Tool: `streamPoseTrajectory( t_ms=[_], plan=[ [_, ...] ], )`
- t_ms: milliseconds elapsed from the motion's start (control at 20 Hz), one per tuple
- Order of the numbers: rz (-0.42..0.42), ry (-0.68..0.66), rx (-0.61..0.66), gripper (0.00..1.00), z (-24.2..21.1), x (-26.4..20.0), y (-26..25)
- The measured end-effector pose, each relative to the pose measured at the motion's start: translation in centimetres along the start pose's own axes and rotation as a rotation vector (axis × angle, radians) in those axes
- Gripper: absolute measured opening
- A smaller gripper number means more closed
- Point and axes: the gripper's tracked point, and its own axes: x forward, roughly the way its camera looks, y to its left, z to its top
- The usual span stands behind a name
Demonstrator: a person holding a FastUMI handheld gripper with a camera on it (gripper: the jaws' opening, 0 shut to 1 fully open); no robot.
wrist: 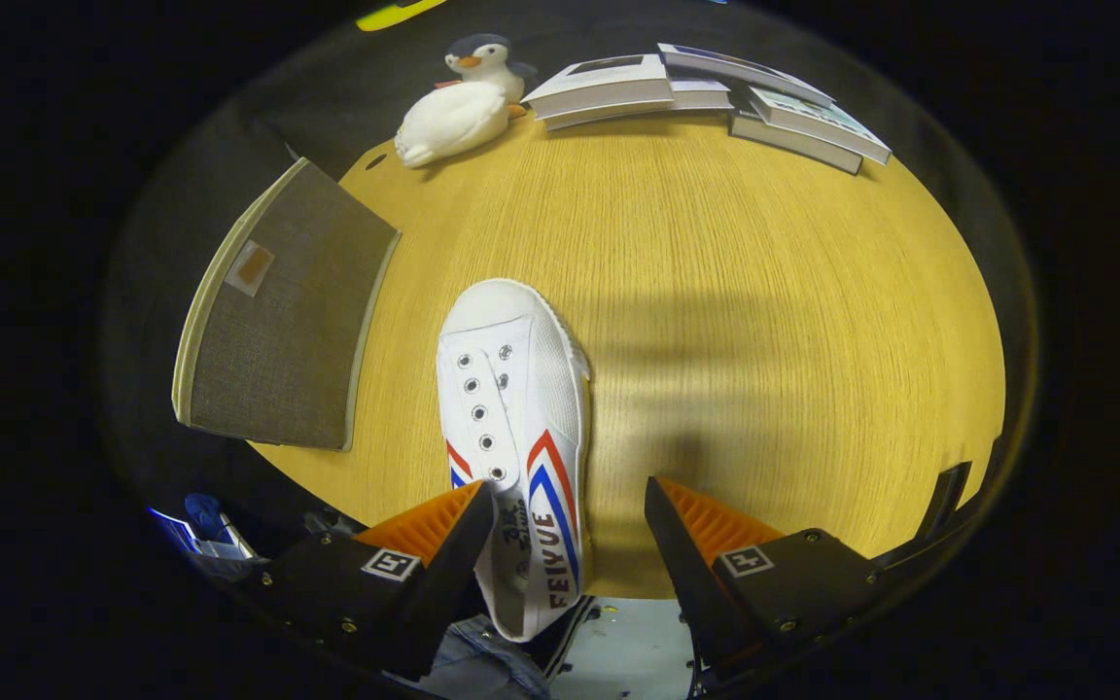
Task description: Open the storage box then place both shoes into the box .Put the left shoe in first, then the right shoe, with the right side of both shoes facing outward in a uniform manner.
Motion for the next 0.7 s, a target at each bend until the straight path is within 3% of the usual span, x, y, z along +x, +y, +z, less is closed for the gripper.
streamPoseTrajectory(
  t_ms=[50,200,300,450,550,600,700],
  plan=[
    [0.012,0.002,-0.008,0.95,0.0,0.5,0.4],
    [0.05,0.024,0.021,0.7,-0.2,1.1,1.0],
    [0.01,-0.003,0.042,0.61,-0.1,1.0,0.1],
    [0.009,-0.021,0.115,0.11,-0.3,1.4,0.3],
    [-0.01,-0.075,0.128,0.11,-0.6,1.5,0.5],
    [-0.021,-0.095,0.133,0.0,0.2,0.9,0.7],
    [-0.007,-0.099,0.159,0.0,0.0,-0.1,1.2]
  ],
)
